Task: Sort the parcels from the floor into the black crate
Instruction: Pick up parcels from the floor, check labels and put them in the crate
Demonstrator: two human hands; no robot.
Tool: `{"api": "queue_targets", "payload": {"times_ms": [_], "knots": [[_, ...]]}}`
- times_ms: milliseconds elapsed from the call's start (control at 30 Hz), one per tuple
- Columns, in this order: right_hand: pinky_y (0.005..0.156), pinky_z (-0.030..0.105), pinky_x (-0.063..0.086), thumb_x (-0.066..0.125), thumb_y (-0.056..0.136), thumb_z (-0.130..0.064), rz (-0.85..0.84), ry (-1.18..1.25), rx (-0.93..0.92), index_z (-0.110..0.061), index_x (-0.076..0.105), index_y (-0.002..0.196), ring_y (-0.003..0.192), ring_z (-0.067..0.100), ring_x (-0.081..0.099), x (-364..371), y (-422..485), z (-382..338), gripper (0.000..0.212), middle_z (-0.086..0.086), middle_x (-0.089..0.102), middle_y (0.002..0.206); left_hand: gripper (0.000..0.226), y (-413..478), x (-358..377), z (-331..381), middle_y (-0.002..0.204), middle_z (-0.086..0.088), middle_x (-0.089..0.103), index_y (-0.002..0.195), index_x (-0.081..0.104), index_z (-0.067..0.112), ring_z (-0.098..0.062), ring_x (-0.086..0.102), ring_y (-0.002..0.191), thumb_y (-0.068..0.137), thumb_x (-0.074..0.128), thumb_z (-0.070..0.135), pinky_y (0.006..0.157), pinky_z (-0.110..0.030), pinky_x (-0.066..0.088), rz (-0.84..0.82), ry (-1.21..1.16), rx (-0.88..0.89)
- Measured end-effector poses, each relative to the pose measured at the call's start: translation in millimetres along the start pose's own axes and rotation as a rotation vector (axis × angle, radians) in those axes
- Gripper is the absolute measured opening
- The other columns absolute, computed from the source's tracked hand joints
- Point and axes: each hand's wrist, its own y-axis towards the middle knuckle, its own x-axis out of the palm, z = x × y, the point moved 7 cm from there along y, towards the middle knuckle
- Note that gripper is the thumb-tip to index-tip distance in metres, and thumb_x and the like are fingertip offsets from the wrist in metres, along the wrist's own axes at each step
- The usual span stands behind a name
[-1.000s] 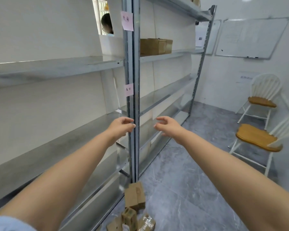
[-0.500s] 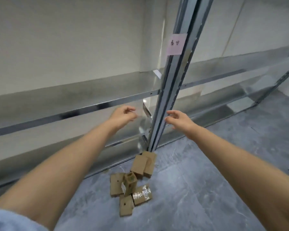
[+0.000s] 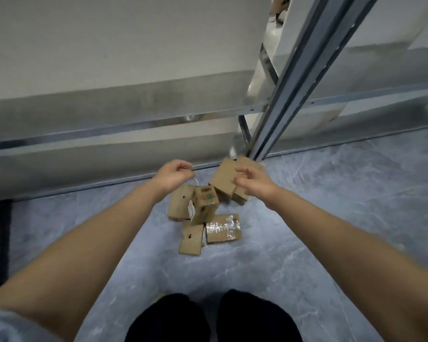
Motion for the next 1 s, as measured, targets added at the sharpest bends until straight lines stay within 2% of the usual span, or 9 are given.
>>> {"api": "queue_targets", "payload": {"times_ms": [67,167,333,400,467,533,667,800,1000], "knots": [[0.085,0.031,0.048,0.062,0.087,-0.020,-0.035,-0.025,0.049,-0.014,0.048,0.129,0.102,0.019,0.056,29,44,53,0.045,0.000,0.056,0.104,0.028,36,27,-69,0.119,-0.004,0.053,0.116,0.054,0.021,-0.024,0.052,0.109,0.092,0.053,0.036,0.079,-0.031,0.040,-0.059,0.054,-0.147],[0.082,0.030,0.048,0.059,0.089,-0.024,-0.090,-0.032,0.114,-0.013,0.051,0.123,0.098,0.017,0.055,66,113,127,0.037,0.002,0.057,0.106,0.062,91,68,-163,0.145,-0.007,0.038,0.143,0.032,0.021,-0.031,0.039,0.132,0.093,0.036,0.057,0.095,-0.044,0.036,-0.151,0.044,-0.363],[0.088,0.034,0.041,0.048,0.091,-0.043,-0.132,0.172,0.219,-0.018,0.049,0.124,0.116,0.024,0.048,111,194,208,0.041,0.002,0.047,0.129,0.072,159,115,-246,0.156,-0.012,0.020,0.150,0.018,0.021,-0.036,0.028,0.139,0.092,0.029,0.063,0.111,-0.053,0.023,-0.055,-0.138,-0.433],[0.083,0.032,0.042,0.044,0.092,-0.044,-0.158,0.282,0.205,-0.021,0.053,0.122,0.116,0.023,0.050,128,210,215,0.039,0.002,0.052,0.128,0.066,168,133,-254,0.151,-0.014,0.031,0.147,0.024,0.024,-0.035,0.038,0.133,0.093,0.029,0.062,0.108,-0.051,0.032,-0.097,-0.218,-0.431],[0.084,0.035,0.045,0.044,0.093,-0.045,-0.153,0.327,0.193,-0.022,0.056,0.117,0.114,0.023,0.052,141,212,211,0.036,0.003,0.057,0.124,0.046,160,145,-245,0.118,-0.010,0.058,0.122,0.049,0.023,-0.025,0.060,0.101,0.095,0.032,0.056,0.071,-0.034,0.059,-0.162,-0.339,-0.436],[0.098,0.043,0.043,0.045,0.091,-0.047,-0.114,0.293,0.178,-0.018,0.054,0.119,0.115,0.025,0.052,143,202,199,0.042,0.006,0.058,0.126,0.039,146,146,-232,0.094,-0.007,0.060,0.100,0.057,0.018,-0.020,0.059,0.078,0.096,0.036,0.050,0.038,-0.024,0.051,-0.145,-0.414,-0.437],[0.098,0.047,0.046,0.054,0.081,-0.057,-0.054,0.302,0.188,-0.017,0.047,0.131,0.114,0.027,0.056,119,140,150,0.065,0.008,0.057,0.129,0.034,103,123,-186,0.101,0.000,0.063,0.101,0.060,0.027,-0.013,0.057,0.083,0.096,0.035,0.051,0.059,-0.027,0.042,-0.089,-0.365,-0.350],[0.080,0.044,0.051,0.066,0.073,-0.059,-0.131,0.399,0.192,-0.022,0.039,0.135,0.108,0.025,0.061,82,48,70,0.077,0.007,0.058,0.129,0.050,27,74,-105,0.130,-0.008,0.054,0.123,0.042,0.026,-0.023,0.052,0.118,0.083,0.063,0.048,0.102,-0.047,0.040,-0.038,-0.364,-0.240],[0.080,0.046,0.054,0.081,0.066,-0.043,-0.055,0.482,0.067,-0.028,0.025,0.126,0.104,0.026,0.059,10,-80,-94,0.084,0.007,0.054,0.117,0.062,-92,-12,65,0.140,-0.006,0.041,0.120,0.033,0.034,-0.024,0.040,0.129,0.075,0.076,0.037,0.103,-0.041,0.031,-0.066,-0.352,-0.046]]}}
